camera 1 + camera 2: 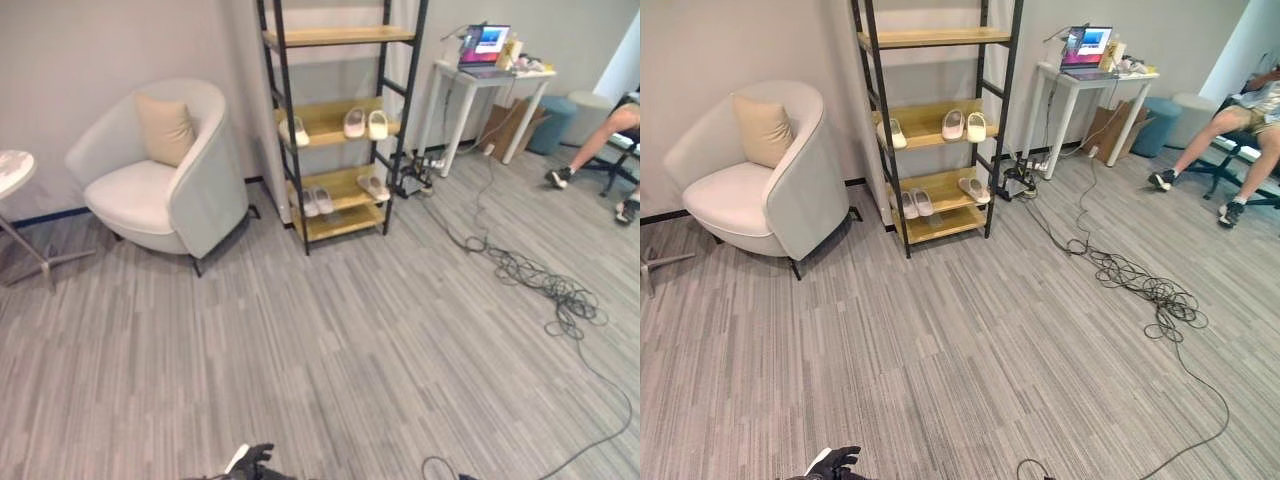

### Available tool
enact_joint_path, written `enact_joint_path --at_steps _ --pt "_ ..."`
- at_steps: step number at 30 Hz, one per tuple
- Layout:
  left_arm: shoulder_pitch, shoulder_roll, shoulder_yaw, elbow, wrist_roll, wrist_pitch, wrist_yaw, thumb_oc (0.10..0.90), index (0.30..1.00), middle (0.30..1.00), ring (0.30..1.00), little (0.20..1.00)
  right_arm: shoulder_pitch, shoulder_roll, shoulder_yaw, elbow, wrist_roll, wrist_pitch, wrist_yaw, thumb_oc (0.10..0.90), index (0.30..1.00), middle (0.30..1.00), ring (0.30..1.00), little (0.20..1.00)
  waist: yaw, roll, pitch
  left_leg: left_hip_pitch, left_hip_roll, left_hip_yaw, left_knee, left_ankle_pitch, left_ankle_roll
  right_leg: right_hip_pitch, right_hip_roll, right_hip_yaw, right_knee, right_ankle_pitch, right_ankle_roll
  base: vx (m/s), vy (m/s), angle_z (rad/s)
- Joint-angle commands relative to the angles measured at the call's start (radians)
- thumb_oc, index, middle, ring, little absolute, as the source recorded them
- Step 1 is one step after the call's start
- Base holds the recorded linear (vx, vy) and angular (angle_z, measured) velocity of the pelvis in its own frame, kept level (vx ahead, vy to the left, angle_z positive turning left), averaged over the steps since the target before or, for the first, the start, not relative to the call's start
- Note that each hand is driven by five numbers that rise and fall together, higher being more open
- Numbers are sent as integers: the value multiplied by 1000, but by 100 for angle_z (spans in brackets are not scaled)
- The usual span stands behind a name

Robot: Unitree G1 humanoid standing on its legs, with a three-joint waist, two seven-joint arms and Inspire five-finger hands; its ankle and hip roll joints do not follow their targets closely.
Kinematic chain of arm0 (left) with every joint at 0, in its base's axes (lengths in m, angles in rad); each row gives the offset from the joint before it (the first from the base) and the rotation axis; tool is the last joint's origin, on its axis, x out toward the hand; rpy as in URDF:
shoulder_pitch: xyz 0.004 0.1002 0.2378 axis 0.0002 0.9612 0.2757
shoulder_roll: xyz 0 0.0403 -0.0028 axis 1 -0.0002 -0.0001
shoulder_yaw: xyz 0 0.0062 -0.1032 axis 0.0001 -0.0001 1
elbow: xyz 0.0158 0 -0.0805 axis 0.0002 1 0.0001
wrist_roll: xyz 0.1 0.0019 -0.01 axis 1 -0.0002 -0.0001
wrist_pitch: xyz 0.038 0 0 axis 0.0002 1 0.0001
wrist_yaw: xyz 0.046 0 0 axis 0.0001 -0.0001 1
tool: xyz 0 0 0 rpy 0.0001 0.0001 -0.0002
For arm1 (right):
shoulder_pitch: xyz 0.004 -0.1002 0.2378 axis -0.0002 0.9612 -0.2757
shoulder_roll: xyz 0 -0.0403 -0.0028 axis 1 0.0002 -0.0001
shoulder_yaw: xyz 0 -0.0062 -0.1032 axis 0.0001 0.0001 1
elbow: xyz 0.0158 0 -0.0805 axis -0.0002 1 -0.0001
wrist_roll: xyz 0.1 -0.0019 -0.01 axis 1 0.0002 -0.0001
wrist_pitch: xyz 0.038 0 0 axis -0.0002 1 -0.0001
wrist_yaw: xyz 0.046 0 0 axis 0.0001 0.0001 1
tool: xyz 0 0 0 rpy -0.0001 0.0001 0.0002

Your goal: Arrange the slippers neatly on the shoe rack.

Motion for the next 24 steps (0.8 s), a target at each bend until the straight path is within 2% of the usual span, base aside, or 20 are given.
enact_joint_path --at_steps 1,7,11,22,23,24 --pt "-70 -63 -10 17 14 -37 4 800 900 900 900 900 -47 -40 12 -16 -5 -26 -12 800 900 900 900 900 -1 -26 16 -8 19 -59 54 -64 -69 5 -1 30 33 -72 41 -13 -1 12" --pt "-99 -67 -24 2 8 -40 18 800 900 900 900 900 -50 -48 1 -17 -1 -24 -22 800 900 900 900 900 0 -26 26 -55 -1 -61 74 -55 -76 -9 -12 -22 28 -66 42 -8 16 25" --pt "-94 -72 -26 21 22 -35 11 800 900 900 900 900 -52 -48 4 -7 -20 -18 -19 800 900 900 900 900 -1 -23 15 -43 -2 -52 42 -48 -70 -5 -14 -42 23 -65 49 54 56 28" --pt "-91 -62 -10 27 28 -36 5 800 900 900 900 900 -75 -32 39 -10 -79 -5 -9 800 900 900 900 900 22 -32 10 -9 -8 -36 2 -62 -39 -17 -35 -17 60 -70 73 39 69 0" --pt "-97 -55 -7 24 26 -33 7 800 900 900 900 900 -91 -27 49 -18 -83 -1 -4 800 900 900 900 900 26 -33 19 -7 -12 -39 6 -67 -26 -49 -47 2 126 -73 80 7 50 -3" --pt "-98 -55 -7 24 26 -33 7 800 900 900 900 900 -91 -27 49 -18 -83 -1 -3 800 900 900 900 900 27 -33 19 -8 -12 -38 6 -67 -26 -51 -47 3 129 -74 80 3 57 -15"
